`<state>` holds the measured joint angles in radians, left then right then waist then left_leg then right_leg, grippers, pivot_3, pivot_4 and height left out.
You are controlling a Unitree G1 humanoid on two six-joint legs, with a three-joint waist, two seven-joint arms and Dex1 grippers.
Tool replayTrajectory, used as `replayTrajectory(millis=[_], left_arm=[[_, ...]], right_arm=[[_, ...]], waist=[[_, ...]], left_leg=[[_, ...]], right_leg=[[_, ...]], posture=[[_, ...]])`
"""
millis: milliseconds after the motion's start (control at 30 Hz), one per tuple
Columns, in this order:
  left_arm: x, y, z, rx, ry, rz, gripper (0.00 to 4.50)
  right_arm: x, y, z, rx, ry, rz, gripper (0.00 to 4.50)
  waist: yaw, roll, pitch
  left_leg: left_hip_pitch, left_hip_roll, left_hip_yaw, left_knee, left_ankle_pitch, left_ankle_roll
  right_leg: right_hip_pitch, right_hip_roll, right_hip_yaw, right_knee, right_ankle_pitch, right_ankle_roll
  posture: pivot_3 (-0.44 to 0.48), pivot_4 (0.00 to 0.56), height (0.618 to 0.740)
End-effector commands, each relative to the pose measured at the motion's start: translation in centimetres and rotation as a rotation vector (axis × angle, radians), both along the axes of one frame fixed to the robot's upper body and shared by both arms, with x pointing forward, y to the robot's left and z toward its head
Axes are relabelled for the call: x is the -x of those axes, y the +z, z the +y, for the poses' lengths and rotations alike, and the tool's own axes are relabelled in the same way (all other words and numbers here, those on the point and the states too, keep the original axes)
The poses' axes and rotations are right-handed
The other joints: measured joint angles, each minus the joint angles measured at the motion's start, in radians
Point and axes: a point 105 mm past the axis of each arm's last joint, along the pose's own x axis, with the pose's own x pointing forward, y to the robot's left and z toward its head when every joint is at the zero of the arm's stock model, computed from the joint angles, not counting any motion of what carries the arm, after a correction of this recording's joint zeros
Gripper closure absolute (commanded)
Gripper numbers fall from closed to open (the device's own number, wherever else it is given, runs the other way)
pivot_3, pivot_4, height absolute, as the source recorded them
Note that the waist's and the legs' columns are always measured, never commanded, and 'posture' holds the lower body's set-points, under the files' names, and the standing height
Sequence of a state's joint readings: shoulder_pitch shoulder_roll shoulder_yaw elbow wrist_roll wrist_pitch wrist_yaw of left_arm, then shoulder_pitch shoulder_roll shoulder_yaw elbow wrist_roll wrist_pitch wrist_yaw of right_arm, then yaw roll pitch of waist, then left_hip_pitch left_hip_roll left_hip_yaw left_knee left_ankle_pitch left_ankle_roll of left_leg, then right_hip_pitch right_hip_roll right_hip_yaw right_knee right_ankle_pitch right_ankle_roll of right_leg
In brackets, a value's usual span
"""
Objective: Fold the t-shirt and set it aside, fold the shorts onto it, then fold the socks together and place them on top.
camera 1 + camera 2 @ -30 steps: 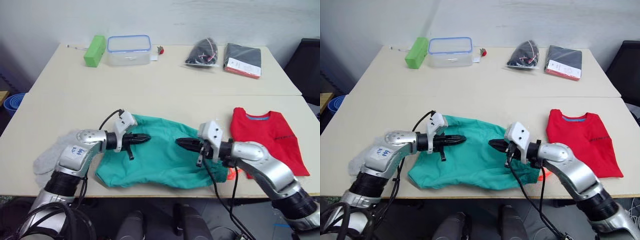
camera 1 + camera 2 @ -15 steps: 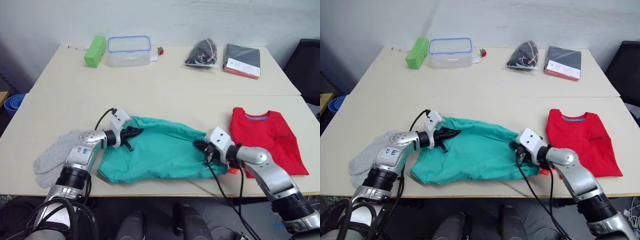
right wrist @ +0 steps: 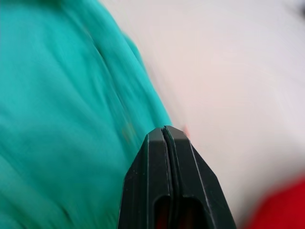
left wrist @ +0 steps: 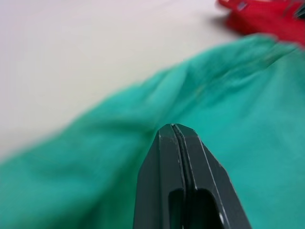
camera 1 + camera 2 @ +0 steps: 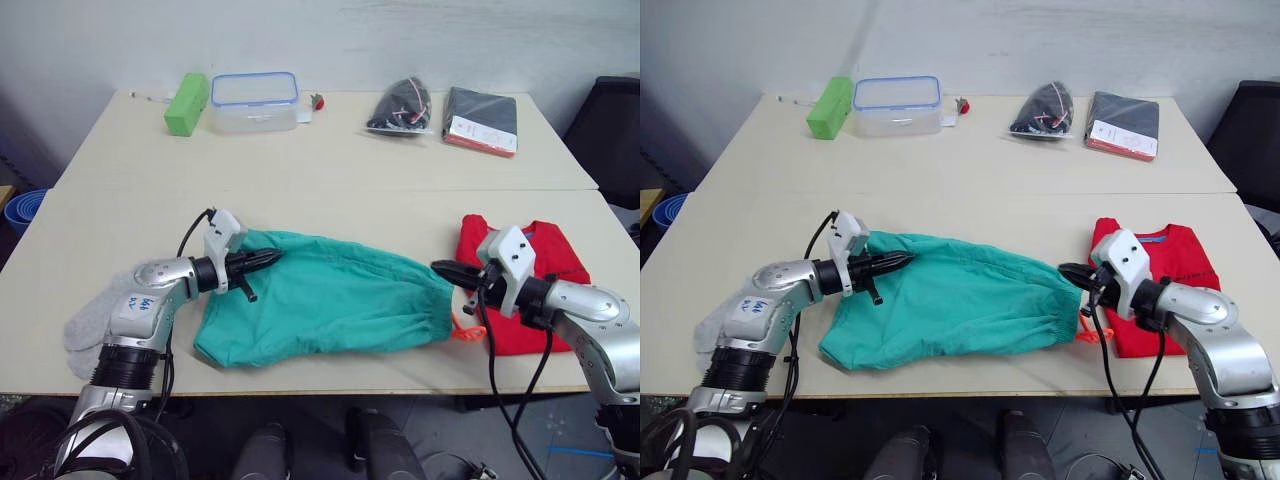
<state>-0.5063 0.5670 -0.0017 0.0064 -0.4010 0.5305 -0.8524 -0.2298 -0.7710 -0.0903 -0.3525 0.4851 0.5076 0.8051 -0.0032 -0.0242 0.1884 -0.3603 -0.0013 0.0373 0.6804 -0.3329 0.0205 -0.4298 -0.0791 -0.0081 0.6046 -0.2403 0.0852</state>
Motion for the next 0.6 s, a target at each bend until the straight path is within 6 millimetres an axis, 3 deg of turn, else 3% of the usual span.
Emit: replayTrajectory(millis=[33, 167, 333, 600], left_arm=[[-1.2, 0.6, -0.4, -0.099, 0.026, -0.043, 4.5], [-4.5, -2.2, 1.6, -0.219, 0.177, 0.022, 4.5], [-6.4, -3.9, 2.6, -0.248, 0.228, 0.037, 4.5], [-7.9, -3.5, 4.1, -0.197, 0.319, -0.012, 4.5]], right_arm=[[1.4, -0.8, 4.0, 0.033, 0.149, 0.013, 4.48], [0.8, -4.5, 4.9, 0.192, 0.14, 0.031, 4.48], [1.4, -7.1, 3.2, 0.31, 0.096, 0.041, 4.48], [4.4, -7.0, -0.4, 0.303, 0.031, 0.05, 4.48]], waist=[[0.002, 0.0, 0.0], [0.005, 0.0, 0.0], [0.01, 0.0, 0.0], [0.024, 0.0, 0.0]], left_leg=[[0.0, 0.0, 0.0, 0.0, 0.0, 0.0], [0.0, -0.003, -0.001, 0.0, 0.001, 0.001], [-0.011, -0.003, 0.0, 0.002, 0.0, 0.003], [-0.006, -0.003, 0.0, 0.002, 0.0, 0.003]], right_leg=[[0.001, 0.0, 0.0, 0.0, 0.0, 0.0], [0.002, -0.001, -0.002, -0.001, 0.0, 0.0], [-0.008, -0.001, -0.008, 0.001, 0.001, 0.002], [-0.002, 0.0, -0.011, -0.004, 0.002, 0.004]], posture=[[0.0, 0.15, 0.74], [0.0, 0.15, 0.74], [0.0, 0.15, 0.74], [0.0, 0.15, 0.74]])
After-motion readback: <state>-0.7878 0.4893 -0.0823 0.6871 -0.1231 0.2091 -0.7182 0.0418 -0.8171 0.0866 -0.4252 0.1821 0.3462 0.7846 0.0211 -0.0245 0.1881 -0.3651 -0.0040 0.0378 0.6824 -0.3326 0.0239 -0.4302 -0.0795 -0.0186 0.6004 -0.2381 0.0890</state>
